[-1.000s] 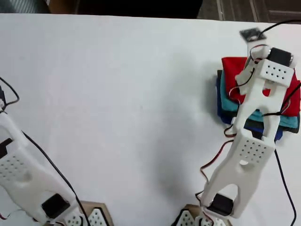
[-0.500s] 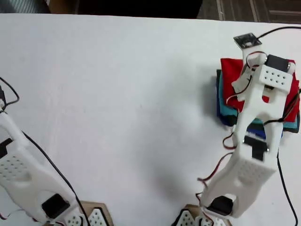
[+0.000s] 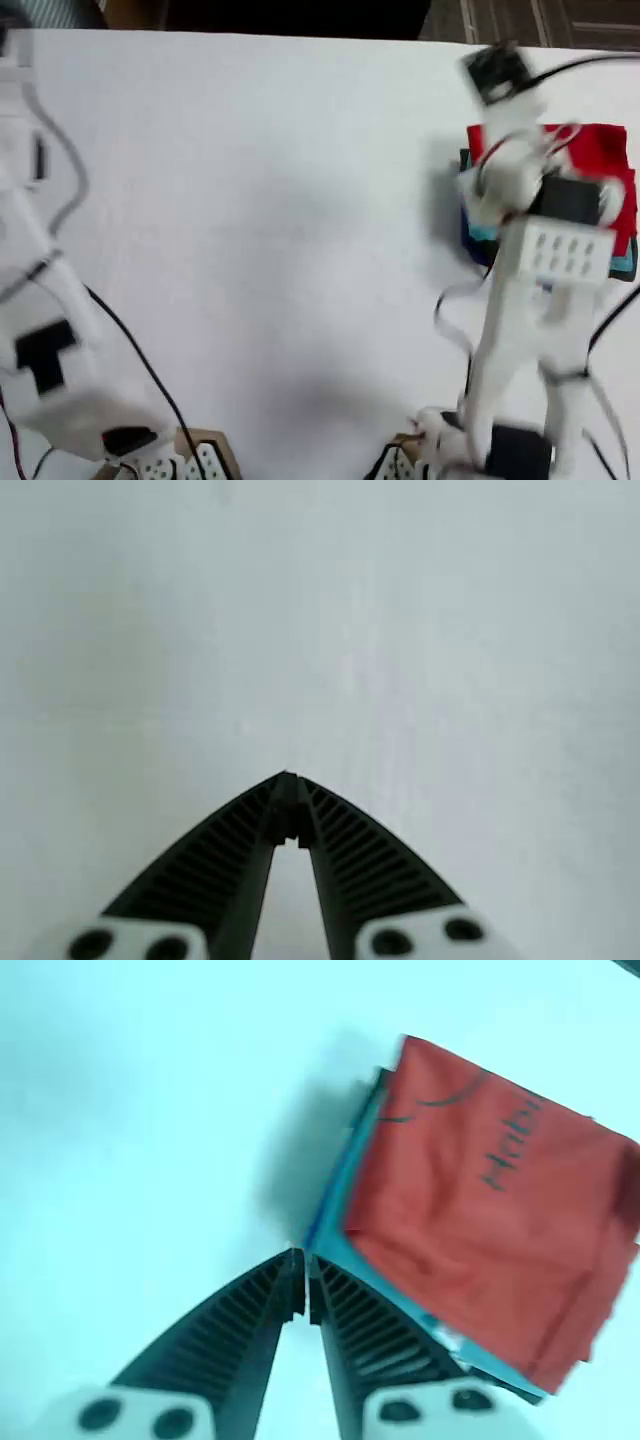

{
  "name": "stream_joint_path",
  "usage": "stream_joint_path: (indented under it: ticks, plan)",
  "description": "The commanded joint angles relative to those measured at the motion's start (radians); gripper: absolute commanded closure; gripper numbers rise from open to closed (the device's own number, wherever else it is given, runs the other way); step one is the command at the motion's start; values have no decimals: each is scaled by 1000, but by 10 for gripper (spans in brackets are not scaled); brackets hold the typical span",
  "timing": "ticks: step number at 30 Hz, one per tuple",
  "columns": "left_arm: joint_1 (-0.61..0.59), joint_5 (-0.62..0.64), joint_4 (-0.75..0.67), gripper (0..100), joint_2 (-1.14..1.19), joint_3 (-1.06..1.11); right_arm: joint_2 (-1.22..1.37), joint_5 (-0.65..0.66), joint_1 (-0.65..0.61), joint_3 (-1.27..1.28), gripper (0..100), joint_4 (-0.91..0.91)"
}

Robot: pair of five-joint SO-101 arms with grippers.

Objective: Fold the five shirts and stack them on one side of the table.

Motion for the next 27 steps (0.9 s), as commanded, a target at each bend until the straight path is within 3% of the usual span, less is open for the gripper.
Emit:
stream_joint_path:
  ticks: [1,6,12,27]
  plan:
    - [135,-34,-6,975,-250,308,-237,-61,-59,224,977,-39]
    - [180,-32,-146,975,-525,743,-423,-233,-65,468,977,5]
    - [176,-35,-367,974,-766,1257,-529,-204,-131,713,977,-21]
    - [172,-37,-466,973,-1398,1886,-1046,-199,-16,1185,978,-82]
